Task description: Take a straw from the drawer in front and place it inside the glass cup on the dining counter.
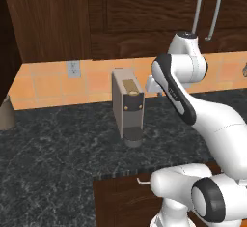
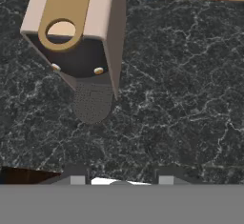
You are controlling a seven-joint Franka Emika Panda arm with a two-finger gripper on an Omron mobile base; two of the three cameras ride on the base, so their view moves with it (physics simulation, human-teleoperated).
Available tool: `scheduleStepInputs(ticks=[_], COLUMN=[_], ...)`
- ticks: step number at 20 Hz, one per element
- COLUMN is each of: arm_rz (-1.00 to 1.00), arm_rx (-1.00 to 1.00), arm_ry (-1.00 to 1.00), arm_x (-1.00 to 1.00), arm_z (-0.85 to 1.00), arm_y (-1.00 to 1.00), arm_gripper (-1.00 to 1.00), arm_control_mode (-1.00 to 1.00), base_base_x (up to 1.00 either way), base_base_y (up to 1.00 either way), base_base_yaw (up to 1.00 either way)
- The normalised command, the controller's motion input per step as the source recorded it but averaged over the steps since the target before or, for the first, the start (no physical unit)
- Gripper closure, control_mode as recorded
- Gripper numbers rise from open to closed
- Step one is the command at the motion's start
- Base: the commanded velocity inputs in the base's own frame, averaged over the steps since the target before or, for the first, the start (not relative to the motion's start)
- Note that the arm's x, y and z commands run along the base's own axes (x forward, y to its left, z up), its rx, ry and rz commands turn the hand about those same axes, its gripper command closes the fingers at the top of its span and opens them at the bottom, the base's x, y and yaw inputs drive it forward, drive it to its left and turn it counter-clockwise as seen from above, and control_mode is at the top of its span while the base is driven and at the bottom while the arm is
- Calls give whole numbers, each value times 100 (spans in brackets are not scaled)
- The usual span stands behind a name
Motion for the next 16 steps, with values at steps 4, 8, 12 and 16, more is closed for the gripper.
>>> scheduleStepInputs(ticks=[4, 8, 12, 16], arm_rz=[0, 0, 0, 0], arm_rx=[0, 0, 0, 0], arm_ry=[-1, 0, 0, 0], arm_x=[-4, 0, 0, 0], arm_z=[0, 0, 0, 0], arm_y=[0, 0, 0, 0], arm_gripper=[-100, -100, -100, -100], arm_control_mode=[100, 100, 100, 100], base_base_x=[-16, -90, -53, 0], base_base_y=[0, -8, -49, -72], base_base_yaw=[0, 0, 13, 50])
